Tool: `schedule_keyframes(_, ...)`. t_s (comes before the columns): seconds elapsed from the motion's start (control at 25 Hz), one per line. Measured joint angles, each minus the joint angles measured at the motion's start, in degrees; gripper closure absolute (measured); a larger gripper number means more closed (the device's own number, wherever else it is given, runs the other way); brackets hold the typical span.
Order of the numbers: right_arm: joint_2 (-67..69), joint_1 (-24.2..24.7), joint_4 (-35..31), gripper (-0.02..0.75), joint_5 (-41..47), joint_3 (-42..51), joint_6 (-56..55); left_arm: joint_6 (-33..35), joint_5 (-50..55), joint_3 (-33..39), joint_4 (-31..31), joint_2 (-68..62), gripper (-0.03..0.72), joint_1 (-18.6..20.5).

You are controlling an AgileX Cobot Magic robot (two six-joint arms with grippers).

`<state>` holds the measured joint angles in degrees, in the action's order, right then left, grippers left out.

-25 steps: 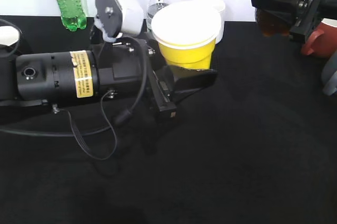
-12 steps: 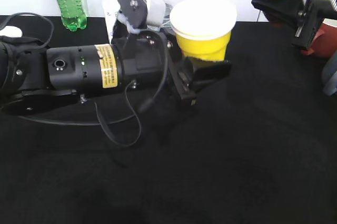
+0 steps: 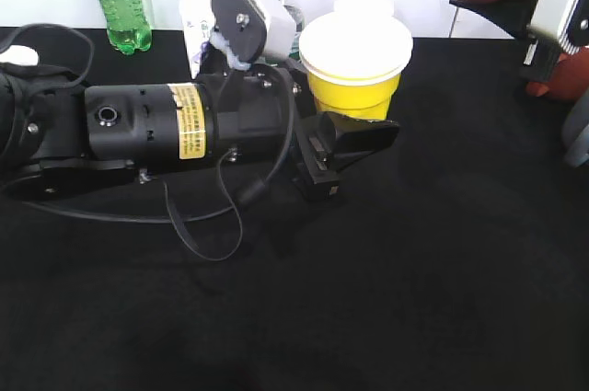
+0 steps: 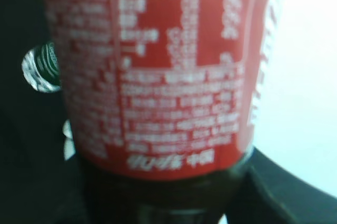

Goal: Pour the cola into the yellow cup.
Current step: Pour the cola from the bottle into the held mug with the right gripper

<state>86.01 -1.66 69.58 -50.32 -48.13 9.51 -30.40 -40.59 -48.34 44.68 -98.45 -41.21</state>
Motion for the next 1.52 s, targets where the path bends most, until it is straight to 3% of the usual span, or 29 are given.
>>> schedule_keyframes(0.56, 0.00, 0.00, -2.55, 0.333, 3.48, 0.00, 19.60, 0.00, 2.31, 0.00, 0.00, 0.00, 0.245, 0.00)
schedule_keyframes(1.52, 0.00, 0.00, -6.45, 0.342, 5.07, 0.00, 28.23, -2.32, 3.79, 1.88, 2.77, 0.00, 0.245, 0.00)
